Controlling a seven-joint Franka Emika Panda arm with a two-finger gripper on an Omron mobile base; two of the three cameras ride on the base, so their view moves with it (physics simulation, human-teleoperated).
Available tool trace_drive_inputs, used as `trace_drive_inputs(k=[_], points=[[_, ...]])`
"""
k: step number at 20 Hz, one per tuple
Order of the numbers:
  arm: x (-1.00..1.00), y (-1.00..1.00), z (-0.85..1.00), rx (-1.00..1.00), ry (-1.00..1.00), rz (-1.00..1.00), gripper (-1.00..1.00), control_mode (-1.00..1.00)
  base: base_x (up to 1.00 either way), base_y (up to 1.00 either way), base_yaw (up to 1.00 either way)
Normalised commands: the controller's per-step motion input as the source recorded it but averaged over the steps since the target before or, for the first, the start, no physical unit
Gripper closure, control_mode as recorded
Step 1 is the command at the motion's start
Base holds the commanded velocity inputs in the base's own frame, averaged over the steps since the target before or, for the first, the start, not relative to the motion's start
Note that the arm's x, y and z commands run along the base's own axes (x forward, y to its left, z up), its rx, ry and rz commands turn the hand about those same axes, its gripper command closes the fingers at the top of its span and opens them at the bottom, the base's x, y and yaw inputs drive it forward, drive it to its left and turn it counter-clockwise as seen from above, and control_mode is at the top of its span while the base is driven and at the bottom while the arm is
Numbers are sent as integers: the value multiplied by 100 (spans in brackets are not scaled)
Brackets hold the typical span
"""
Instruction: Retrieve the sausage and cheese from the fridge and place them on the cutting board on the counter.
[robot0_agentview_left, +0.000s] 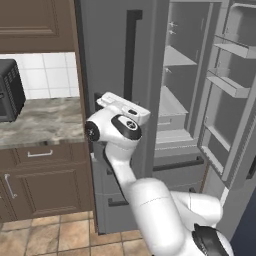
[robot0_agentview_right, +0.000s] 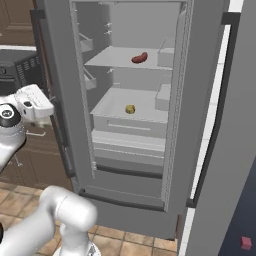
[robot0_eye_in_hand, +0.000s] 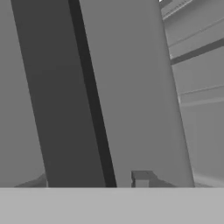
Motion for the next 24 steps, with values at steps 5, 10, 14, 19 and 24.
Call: trace_drive_inputs(k=[5, 10, 14, 19, 24], points=[[-19, 24, 0, -1, 0, -10, -100, -100, 0, 0, 0], [-32, 27, 9, -3, 0, -17, -100, -100, 0, 0, 0], [-42, 31, 27, 0, -6, -18, -100, -100, 0, 0, 0], [-68, 13, 29, 0, -11, -14, -100, -100, 0, 0, 0], [-61, -33, 2, 0, -2, -2, -100, -100, 0, 0, 0]])
